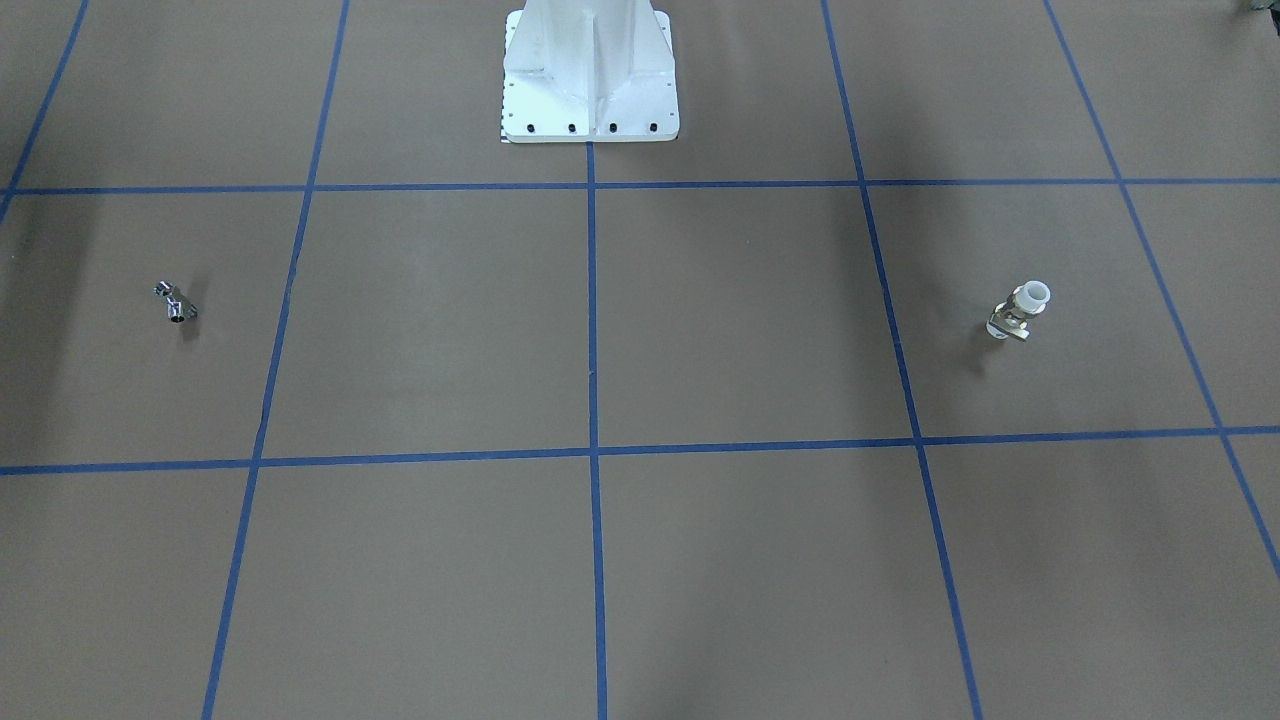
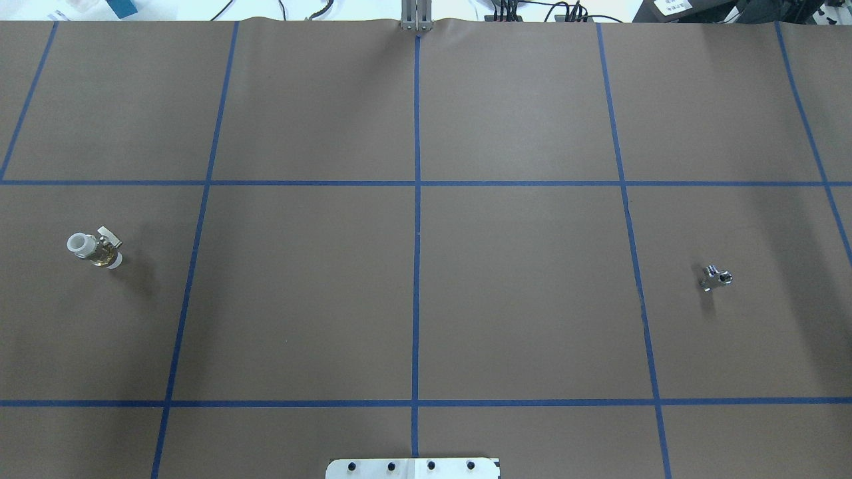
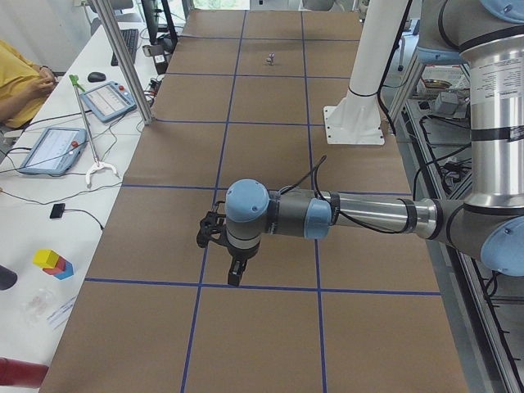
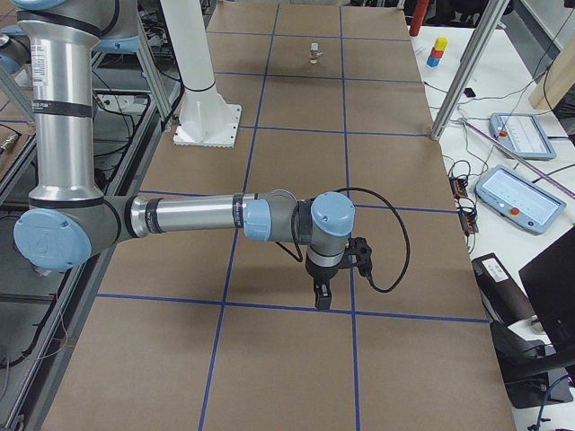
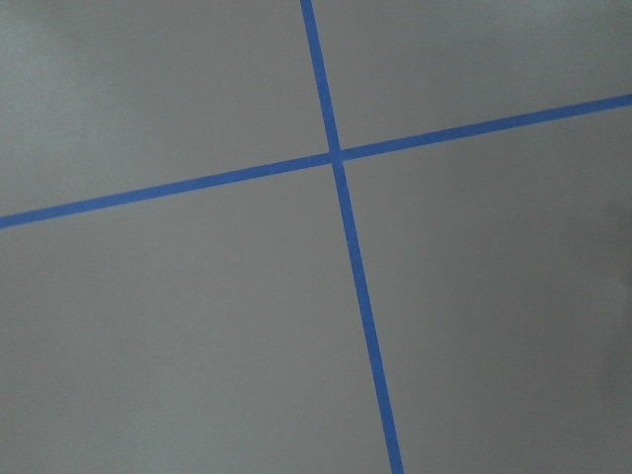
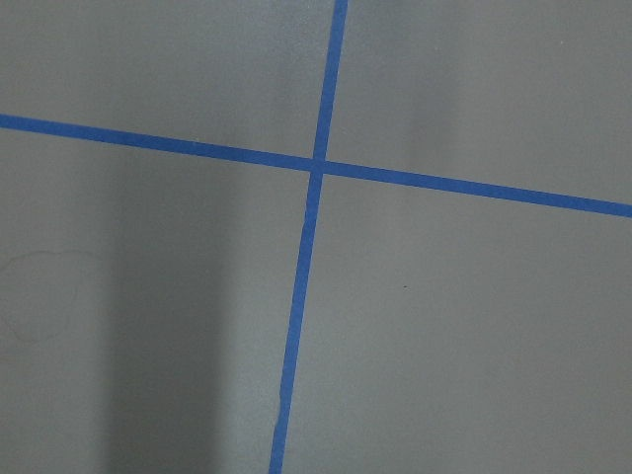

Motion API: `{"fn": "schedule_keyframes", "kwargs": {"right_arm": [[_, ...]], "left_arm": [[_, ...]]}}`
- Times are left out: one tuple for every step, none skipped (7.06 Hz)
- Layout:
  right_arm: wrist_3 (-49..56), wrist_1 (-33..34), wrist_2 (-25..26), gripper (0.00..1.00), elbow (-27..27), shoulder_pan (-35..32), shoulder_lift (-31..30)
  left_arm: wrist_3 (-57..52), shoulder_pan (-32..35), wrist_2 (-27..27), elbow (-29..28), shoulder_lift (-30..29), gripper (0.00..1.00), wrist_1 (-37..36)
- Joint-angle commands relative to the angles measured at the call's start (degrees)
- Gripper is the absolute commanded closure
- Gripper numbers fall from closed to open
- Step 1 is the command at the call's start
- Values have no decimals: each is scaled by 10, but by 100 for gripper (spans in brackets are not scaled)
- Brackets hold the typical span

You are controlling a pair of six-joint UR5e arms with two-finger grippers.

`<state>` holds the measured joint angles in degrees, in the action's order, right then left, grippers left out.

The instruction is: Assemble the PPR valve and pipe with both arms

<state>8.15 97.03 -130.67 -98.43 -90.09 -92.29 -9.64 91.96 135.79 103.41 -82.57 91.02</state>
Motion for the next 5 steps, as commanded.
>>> {"fn": "schedule_keyframes", "kwargs": {"right_arm": [[0, 0, 0, 0, 0, 0, 0], [0, 0, 0, 0, 2, 0, 0], [0, 1, 0, 0, 1, 0, 0], [0, 1, 0, 0, 1, 0, 0], [0, 0, 0, 0, 1, 0, 0]], "left_arm": [[88, -49, 1, 0, -37, 0, -2], [158, -79, 10, 0, -54, 0, 0], [183, -100, 12, 1, -63, 0, 19], [224, -120, 12, 1, -64, 0, 55], [260, -169, 4, -2, -64, 0, 111]]}}
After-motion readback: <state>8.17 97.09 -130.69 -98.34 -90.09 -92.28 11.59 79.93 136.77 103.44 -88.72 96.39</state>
